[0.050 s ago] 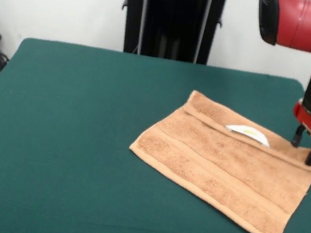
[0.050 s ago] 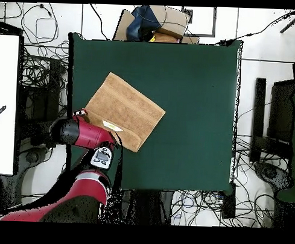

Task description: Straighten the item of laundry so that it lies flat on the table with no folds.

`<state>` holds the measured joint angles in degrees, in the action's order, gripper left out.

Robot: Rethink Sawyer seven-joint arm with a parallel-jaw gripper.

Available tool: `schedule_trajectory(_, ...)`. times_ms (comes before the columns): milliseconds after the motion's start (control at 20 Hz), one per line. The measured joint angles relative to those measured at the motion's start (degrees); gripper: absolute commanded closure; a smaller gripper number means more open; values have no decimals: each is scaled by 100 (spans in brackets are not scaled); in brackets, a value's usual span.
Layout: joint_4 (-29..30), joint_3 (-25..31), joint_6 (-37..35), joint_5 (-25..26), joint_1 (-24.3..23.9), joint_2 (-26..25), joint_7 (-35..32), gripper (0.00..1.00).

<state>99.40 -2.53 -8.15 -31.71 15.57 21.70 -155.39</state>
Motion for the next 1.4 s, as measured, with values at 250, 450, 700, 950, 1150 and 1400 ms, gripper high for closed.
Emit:
schedule_trajectory(250, -47, -19, -1, -32, -4, -20, 0, 0)
schedule_trajectory(450, -111, -99, -25, -80, 109, -71, 0, 0)
schedule_trajectory(700, -181, -254, -62, -166, 410, -80, 0, 0)
schedule_trajectory(950, -179, -274, -62, -305, 727, -58, 0, 0)
schedule_trajectory(1150, -97, -257, -61, -341, 946, 46, 0, 0)
schedule_trajectory(1400, 144, -141, 52, -342, 1150, 328, 0, 0)
